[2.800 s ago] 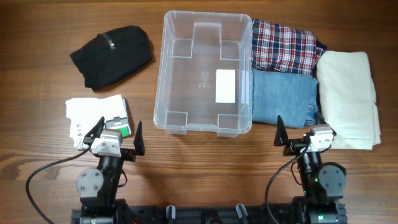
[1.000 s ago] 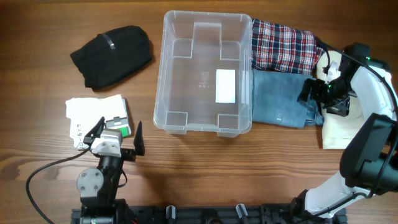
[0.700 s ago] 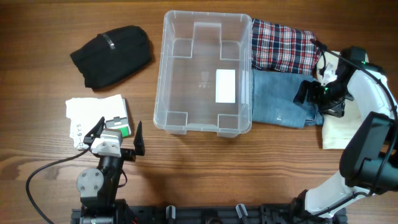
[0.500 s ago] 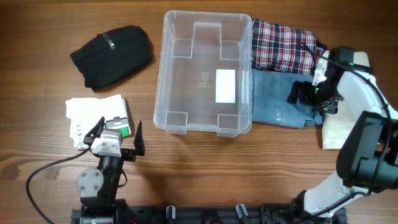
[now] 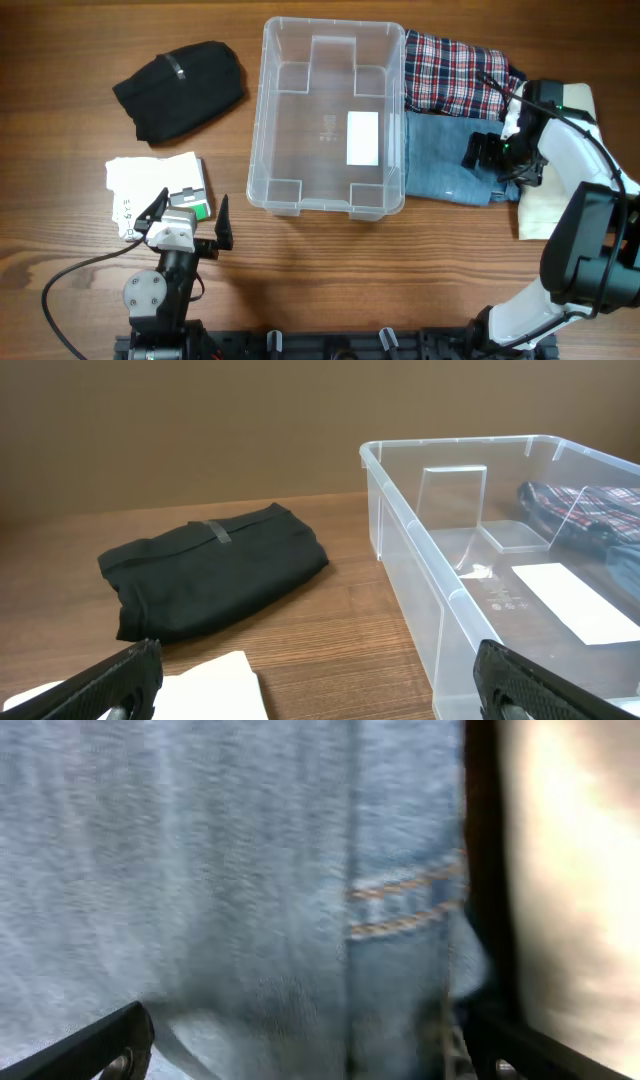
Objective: Pack container
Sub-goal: 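Lower the right gripper and pinch the jeans' edge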
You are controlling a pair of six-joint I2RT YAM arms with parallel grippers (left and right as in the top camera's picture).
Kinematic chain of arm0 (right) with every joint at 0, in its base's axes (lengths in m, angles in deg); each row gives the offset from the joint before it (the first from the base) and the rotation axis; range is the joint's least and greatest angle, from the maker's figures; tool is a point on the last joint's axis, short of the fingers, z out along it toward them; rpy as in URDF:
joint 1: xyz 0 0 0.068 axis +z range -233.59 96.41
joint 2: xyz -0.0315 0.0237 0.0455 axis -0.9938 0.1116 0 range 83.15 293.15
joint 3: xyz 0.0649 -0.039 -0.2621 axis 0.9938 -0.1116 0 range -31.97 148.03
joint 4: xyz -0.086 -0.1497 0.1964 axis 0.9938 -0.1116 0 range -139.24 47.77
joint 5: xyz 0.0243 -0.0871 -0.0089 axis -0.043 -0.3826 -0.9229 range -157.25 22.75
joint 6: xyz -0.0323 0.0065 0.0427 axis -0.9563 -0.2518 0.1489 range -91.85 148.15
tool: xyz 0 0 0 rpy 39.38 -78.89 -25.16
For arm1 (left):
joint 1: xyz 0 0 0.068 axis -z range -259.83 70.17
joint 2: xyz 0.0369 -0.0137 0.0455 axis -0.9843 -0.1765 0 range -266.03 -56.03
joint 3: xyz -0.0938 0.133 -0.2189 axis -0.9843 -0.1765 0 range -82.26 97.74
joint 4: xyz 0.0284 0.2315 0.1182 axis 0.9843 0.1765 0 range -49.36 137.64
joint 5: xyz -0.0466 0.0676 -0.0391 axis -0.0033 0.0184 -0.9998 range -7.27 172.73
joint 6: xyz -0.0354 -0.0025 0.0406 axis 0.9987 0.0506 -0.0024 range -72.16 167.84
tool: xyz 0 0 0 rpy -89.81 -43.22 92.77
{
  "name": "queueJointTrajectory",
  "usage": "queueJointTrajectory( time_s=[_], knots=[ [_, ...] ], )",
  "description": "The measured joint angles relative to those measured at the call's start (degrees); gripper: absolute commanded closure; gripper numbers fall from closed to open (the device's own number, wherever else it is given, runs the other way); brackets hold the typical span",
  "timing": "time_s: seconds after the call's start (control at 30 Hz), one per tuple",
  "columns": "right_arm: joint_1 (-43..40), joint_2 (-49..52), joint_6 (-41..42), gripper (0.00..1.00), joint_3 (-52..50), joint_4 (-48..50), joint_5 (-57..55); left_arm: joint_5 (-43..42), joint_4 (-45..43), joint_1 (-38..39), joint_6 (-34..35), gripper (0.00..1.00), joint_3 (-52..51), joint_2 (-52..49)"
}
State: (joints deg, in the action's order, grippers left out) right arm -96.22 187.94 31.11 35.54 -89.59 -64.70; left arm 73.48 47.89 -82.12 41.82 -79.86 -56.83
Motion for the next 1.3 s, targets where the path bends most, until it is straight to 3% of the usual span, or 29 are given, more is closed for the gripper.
queueJointTrajectory(
  time_s=[0.3,0.67,0.73,0.9,1.07,1.17,1.2,1.23,1.27,1.3],
  knots=[
    [0.02,0.0,1.2,0.0,-0.09,-0.33,-1.75,0.0,0.0,0.0,0.0,0.0,0.0,0.0],
    [-0.94,-2.78,4.59,0.0,-6.99,8.04,0.26,0.0,0.0,0.0,0.0,0.0,0.0,0.0],
    [-1.46,-3.48,4.72,0.09,-8.66,9.92,1.62,0.0,-0.02,0.0,0.0,0.0,0.0,0.0],
    [-1.57,-3.5,5.01,0.2,-9.03,10.4,3.3,0.0,0.0,0.0,0.0,0.0,0.0,0.0],
    [-1.44,-3.5,6.16,0.56,-9.03,10.45,4.31,0.0,0.0,0.0,0.0,0.0,0.0,0.0],
    [-1.46,-3.5,6.8,0.66,-9.03,10.45,4.31,0.0,-0.02,0.0,0.0,0.0,0.0,0.0],
    [-1.46,-3.5,6.88,0.51,-9.01,10.45,4.48,0.0,-0.02,0.0,0.0,0.0,0.0,0.0],
    [-1.46,-3.43,7.17,0.17,-8.92,10.43,4.52,0.0,-0.02,0.0,0.0,0.0,0.0,0.0],
    [-1.49,-3.3,7.08,0.09,-8.87,10.43,4.44,0.0,0.0,0.0,0.0,0.0,0.0,0.0],
    [-1.62,-3.19,7.26,0.07,-8.74,10.32,4.37,0.0,0.0,0.0,0.0,0.0,0.0,0.0]
  ],
)
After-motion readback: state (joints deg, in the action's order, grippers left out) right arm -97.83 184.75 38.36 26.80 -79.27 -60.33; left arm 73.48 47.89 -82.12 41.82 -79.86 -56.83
